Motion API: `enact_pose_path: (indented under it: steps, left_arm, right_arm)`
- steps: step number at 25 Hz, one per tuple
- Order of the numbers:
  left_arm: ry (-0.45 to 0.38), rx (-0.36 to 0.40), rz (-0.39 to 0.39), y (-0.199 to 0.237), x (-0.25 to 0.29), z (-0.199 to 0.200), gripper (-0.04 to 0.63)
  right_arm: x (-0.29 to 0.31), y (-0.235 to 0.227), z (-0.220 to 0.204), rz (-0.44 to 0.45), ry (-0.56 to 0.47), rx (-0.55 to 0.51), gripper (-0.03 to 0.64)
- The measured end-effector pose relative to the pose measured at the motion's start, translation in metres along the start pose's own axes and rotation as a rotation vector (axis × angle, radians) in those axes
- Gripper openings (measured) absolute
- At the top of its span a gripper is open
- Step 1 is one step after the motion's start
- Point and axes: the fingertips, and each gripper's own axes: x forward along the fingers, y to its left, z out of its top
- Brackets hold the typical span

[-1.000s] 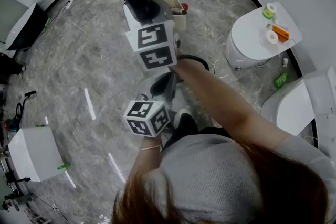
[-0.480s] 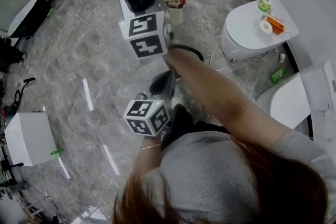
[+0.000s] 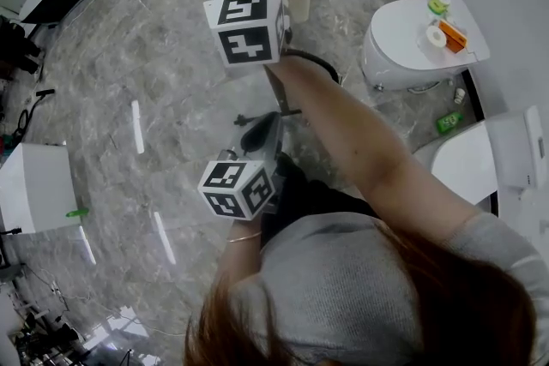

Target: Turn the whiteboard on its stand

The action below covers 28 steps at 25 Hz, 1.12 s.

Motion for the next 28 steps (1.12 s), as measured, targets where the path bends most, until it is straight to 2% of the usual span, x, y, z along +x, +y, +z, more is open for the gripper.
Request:
enact_pose_path:
  steps: [8,16,22,28]
  left_arm:
    - [-0.020,-0.003,0.011,-0.017,-0.022,-0.009,0.000]
    - [0.025,-0.012,-0.026,-0.016,-0.033,-0.017,0.000]
    - [0.087,-0.006,-0.075,-0.022,-0.049,-0.038,0.000]
    - [0.106,0.022,-0.139,-0.037,-0.062,-0.046,0.000]
  right_arm:
    - [-0.037,0.011,0.004,0.006,-0.006,-0.003,0.184]
    - [-0.070,0.022,0.006,0.025,-0.003,0.001,0.186]
    - [-0.097,0.022,0.009,0.011,-0.009,-0.005,0.181]
    - [-0.123,0.025,0.007,0.007,-0.006,-0.001,0.176]
